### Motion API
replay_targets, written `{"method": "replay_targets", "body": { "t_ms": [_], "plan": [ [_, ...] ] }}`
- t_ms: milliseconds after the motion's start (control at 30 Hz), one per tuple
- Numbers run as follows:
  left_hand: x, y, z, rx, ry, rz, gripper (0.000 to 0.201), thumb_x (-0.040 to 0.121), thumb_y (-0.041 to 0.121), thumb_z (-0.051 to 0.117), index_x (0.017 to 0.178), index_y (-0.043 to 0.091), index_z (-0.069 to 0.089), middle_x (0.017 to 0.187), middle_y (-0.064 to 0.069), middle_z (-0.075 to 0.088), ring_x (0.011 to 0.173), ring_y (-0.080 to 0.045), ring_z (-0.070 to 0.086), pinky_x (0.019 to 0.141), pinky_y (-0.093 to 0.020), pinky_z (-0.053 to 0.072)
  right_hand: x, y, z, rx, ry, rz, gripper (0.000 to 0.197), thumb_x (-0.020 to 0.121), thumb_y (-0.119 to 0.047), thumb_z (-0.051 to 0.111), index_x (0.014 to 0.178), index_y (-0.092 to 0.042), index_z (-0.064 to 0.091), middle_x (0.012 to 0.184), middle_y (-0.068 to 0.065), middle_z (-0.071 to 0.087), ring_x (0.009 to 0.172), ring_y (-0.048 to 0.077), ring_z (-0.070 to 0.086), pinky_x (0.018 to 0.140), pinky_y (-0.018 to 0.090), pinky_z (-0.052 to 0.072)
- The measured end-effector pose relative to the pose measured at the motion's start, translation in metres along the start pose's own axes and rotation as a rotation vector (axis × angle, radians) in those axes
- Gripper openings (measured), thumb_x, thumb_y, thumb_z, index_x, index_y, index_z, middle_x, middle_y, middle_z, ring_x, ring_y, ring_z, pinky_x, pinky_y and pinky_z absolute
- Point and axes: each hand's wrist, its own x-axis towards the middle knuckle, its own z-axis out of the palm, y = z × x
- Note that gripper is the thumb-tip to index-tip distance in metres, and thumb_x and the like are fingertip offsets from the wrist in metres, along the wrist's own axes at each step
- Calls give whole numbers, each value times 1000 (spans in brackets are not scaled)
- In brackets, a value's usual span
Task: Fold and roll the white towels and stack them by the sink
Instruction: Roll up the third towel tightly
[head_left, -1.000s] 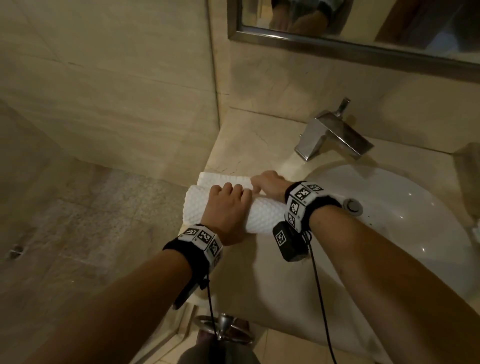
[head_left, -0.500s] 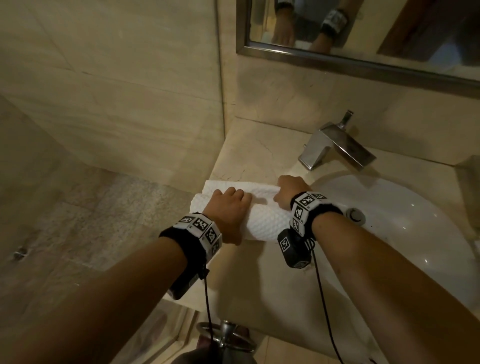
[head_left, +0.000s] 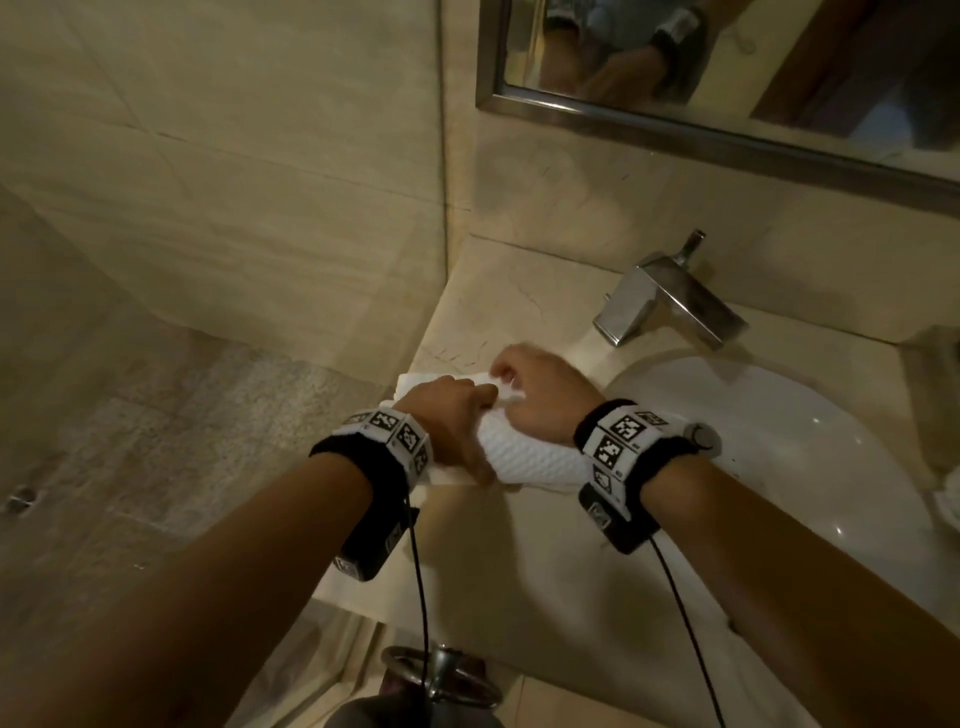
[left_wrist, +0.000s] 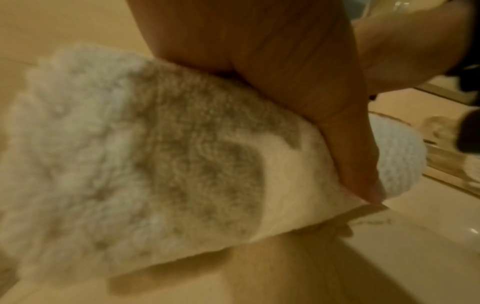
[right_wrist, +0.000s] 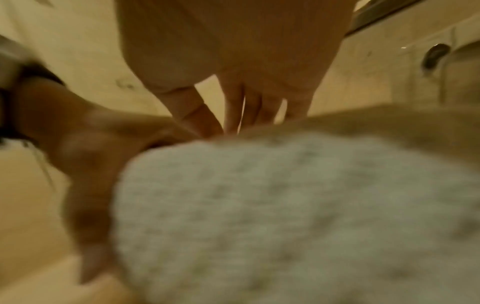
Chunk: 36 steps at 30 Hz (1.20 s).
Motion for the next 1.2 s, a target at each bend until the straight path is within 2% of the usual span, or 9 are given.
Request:
{"method": "replay_targets", "body": {
  "t_ms": [100,200,400,500,567,733,900,1000,1200],
  "plan": [
    [8,-2,-3,-65,-36,-15,96,37,64,82,123,36,50,108,9,65,95,-16,60,86,-33,50,-13,-9,13,-140,-222,79,70,75,-31,61,138,-25,33,131,4,53,119,27,51,99,41,42],
    [9,-2,-2,-52,-50,-28,96,36,63,82,122,36,51,109,11,64,98,-15,60,90,-34,50,-28,-3,31,-566,-181,58,115,66,-47,77,150,-16,6,144,8,34,131,29,36,107,51,31],
    [-11,13,15,307,146,-16,73,55,63,71,109,23,43,101,4,49,93,-19,48,85,-36,41,-23,-4,35,-633,-81,46,85,65,-39,78,133,-15,33,123,6,52,112,26,52,97,44,38],
    [-23,7,35,508,299,23,64,59,32,71,114,15,44,101,-4,50,88,-25,46,79,-40,40,-12,-9,19,-523,-198,112,69,57,-31,80,115,-14,47,98,1,61,87,21,61,73,33,50],
    [-22,1,33,509,267,10,69,58,32,72,117,16,41,106,-3,49,94,-25,47,83,-41,40,-7,-11,19,-458,-256,178,68,47,-26,80,108,-14,53,85,0,61,74,19,60,62,28,52],
    [-3,3,9,346,122,-36,86,51,45,83,121,22,38,113,1,52,104,-22,51,92,-39,41,-12,-5,30,-499,-117,124,90,53,-40,79,128,-19,34,115,4,47,107,26,48,89,44,44],
    [9,0,-2,304,18,-59,91,47,43,85,121,23,36,110,0,55,100,-22,55,89,-38,43,-37,17,64,-618,253,31,80,54,-37,74,125,-18,44,113,4,51,101,25,52,89,40,38],
    [5,0,2,299,84,-47,85,50,44,82,120,23,39,111,-1,54,101,-22,53,87,-37,43,-22,11,42,-561,59,57,82,59,-44,77,128,-19,40,115,3,53,103,24,54,89,39,41],
    [-10,-28,13,473,258,40,73,65,35,70,128,21,36,113,-3,51,98,-22,50,86,-38,43,7,10,16,-398,-204,182,76,47,-45,81,114,-22,51,98,-1,61,79,19,58,64,29,49]
  ]
}}
